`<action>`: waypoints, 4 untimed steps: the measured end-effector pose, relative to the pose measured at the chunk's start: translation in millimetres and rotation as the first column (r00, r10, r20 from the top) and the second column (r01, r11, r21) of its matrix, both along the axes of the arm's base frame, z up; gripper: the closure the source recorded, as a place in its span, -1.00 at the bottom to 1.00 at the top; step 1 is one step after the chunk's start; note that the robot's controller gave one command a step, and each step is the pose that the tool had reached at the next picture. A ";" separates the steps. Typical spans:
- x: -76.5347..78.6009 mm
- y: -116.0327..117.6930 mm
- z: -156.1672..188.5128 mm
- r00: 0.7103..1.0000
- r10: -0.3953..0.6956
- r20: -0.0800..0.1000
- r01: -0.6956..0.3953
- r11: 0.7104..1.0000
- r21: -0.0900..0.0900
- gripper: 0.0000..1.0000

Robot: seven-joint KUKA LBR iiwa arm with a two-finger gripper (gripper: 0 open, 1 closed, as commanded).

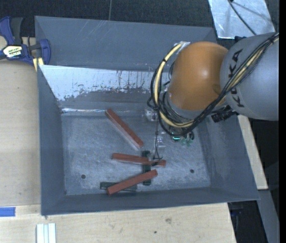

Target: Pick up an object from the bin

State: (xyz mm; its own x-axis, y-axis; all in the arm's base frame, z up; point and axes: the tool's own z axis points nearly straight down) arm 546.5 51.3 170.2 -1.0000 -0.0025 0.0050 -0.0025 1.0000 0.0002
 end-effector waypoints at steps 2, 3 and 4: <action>-52.3 6.6 -97.6 0.999 -0.047 0.009 0.047 0.999 0.003 1.00; -47.1 26.8 -98.1 0.999 0.031 0.014 -0.031 1.000 0.000 1.00; -18.5 11.4 36.1 1.000 -0.004 0.017 0.004 1.000 0.001 1.00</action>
Offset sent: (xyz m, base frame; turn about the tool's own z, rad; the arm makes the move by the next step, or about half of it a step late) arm -0.0542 0.0053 -0.1002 0.0473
